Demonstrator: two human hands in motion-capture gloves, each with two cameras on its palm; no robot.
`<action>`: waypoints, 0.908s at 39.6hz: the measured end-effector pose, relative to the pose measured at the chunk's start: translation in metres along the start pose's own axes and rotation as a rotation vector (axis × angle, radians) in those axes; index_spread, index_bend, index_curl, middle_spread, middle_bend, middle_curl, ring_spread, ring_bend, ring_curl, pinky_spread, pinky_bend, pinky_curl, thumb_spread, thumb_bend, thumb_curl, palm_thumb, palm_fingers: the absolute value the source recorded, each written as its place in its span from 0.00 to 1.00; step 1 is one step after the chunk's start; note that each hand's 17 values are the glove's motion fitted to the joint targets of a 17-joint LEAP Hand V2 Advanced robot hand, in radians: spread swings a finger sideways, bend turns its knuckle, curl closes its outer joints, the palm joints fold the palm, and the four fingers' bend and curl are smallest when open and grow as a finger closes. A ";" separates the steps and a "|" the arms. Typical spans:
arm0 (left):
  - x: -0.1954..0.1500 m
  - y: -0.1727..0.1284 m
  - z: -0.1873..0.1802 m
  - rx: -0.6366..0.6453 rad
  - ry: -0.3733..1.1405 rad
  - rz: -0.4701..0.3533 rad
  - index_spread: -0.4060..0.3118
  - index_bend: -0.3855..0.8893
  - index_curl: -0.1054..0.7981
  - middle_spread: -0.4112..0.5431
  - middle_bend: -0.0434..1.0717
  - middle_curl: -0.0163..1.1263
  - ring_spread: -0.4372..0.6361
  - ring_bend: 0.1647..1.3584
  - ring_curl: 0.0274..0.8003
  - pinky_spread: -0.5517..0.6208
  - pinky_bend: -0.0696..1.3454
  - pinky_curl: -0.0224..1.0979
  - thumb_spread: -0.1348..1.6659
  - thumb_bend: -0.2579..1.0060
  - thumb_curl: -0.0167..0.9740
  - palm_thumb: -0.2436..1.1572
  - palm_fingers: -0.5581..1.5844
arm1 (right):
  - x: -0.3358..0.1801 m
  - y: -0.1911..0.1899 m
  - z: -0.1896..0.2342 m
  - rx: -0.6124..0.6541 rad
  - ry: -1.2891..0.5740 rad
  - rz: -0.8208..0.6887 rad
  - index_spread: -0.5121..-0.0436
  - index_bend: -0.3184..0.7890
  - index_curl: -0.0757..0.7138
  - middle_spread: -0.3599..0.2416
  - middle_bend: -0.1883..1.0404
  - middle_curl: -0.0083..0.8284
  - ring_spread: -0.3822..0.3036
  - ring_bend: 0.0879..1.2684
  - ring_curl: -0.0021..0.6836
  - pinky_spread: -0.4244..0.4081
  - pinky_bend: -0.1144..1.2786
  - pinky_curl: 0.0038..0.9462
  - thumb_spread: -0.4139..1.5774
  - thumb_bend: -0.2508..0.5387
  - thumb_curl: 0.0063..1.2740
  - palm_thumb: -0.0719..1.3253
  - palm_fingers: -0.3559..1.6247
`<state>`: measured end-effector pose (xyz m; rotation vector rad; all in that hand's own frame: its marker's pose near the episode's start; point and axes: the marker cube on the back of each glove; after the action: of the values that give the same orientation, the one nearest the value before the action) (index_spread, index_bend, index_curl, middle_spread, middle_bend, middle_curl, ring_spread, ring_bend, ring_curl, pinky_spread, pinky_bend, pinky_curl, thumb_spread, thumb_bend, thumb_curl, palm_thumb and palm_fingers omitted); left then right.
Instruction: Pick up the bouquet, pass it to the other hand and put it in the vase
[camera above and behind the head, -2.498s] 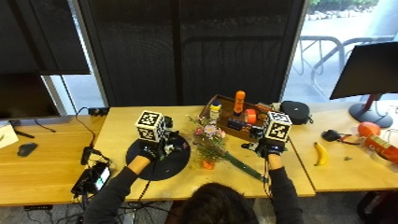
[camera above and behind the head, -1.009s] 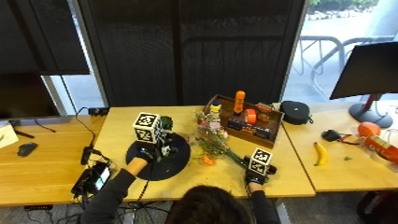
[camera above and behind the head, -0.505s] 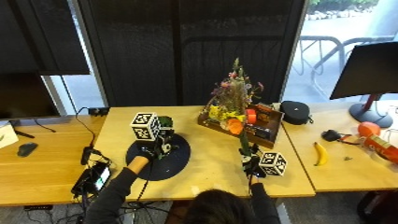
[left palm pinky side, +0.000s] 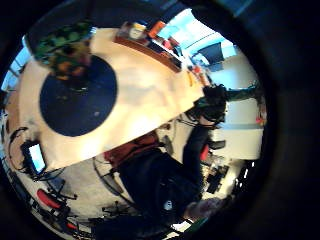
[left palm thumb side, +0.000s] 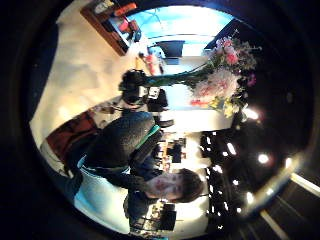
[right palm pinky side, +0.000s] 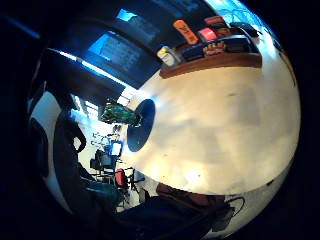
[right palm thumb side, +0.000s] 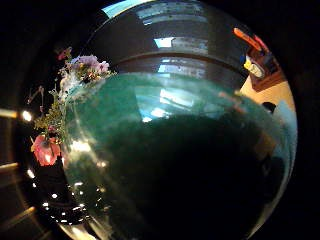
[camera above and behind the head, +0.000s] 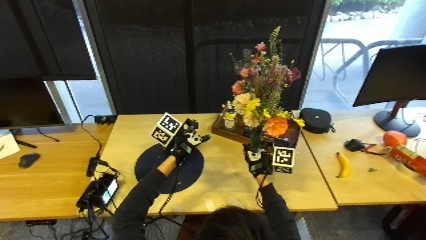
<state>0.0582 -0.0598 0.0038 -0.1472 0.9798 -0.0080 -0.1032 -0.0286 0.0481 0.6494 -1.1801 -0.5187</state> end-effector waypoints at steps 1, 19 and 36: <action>0.005 -0.001 0.004 -0.020 0.035 -0.003 0.63 0.39 0.33 0.72 0.24 0.32 0.69 0.46 0.32 0.80 0.43 0.32 0.58 0.19 0.35 0.28 0.26 | 0.000 0.002 0.004 -0.008 0.003 0.079 0.65 0.84 0.84 0.31 0.83 0.78 0.25 0.73 0.81 0.23 0.62 0.58 0.68 0.30 0.34 0.75 0.90; 0.043 -0.032 0.061 -0.316 0.350 0.008 0.78 0.40 0.33 0.80 0.22 0.32 0.75 0.49 0.33 0.83 0.44 0.32 0.57 0.19 0.37 0.38 0.27 | -0.019 0.026 0.100 -0.191 -0.084 -0.076 0.64 0.83 0.86 0.32 0.85 0.78 0.27 0.75 0.81 0.23 0.64 0.59 0.60 0.29 0.42 0.75 0.88; 0.060 -0.027 0.081 -0.091 0.481 0.024 0.50 0.49 0.45 0.42 0.45 0.37 0.34 0.42 0.29 0.46 0.31 0.27 0.59 0.26 0.42 0.62 0.71 | -0.028 0.047 0.138 -0.250 -0.096 0.099 0.63 0.82 0.87 0.31 0.86 0.78 0.27 0.77 0.80 0.24 0.64 0.60 0.58 0.29 0.48 0.75 0.88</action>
<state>0.1602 -0.0815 0.0021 -0.2231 1.4626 0.0238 -0.2412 -0.0020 0.0951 0.3540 -1.2068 -0.6072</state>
